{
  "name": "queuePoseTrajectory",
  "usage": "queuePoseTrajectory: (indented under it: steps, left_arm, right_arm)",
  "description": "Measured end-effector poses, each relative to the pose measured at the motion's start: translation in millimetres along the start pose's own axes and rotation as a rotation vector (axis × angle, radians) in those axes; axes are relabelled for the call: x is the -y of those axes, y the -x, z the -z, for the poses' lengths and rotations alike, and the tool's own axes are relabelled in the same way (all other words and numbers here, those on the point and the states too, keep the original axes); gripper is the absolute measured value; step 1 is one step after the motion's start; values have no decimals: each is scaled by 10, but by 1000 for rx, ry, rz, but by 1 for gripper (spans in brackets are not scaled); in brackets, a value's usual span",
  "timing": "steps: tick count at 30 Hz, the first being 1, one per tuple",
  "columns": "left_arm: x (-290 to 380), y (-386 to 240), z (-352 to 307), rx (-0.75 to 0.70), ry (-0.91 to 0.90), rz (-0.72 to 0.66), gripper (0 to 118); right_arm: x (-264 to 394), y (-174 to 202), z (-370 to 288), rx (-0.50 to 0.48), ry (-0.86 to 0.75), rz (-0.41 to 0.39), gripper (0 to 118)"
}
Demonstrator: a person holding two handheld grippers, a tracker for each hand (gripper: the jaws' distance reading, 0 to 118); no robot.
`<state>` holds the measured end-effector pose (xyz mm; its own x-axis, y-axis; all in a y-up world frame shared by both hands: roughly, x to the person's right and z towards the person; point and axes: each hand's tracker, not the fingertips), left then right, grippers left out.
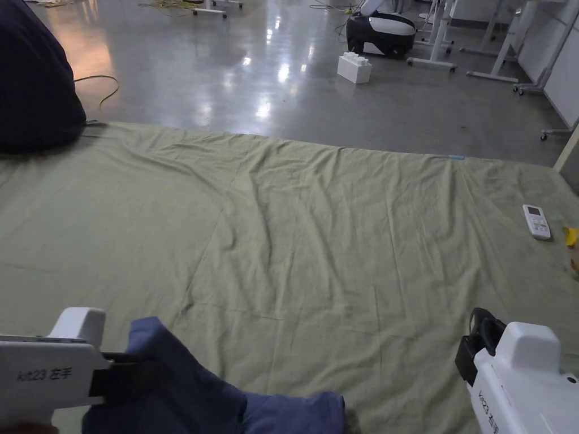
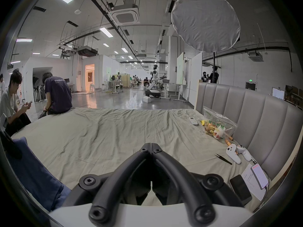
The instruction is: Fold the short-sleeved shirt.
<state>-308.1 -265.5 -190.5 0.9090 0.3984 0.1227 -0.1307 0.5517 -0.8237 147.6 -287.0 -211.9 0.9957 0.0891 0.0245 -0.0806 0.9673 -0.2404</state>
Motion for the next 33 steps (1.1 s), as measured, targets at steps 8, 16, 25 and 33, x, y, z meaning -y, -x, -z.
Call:
queuePoseTrajectory:
  steps: [8,16,25,33]
  left_arm:
    - [7,-696,239,78,17,21,9]
    - [275,-1534,1154,65,117,29,9]
    - [706,-1897,2035,-39,220,40,13]
    - [584,-1587,1591,140,167,11,62]
  right_arm:
    - [10,-4,-22,0,1,-3,0]
    - [48,-21,-47,7,8,6,0]
    - [90,-110,-87,23,18,19,0]
    - [121,-164,-102,27,23,14,0]
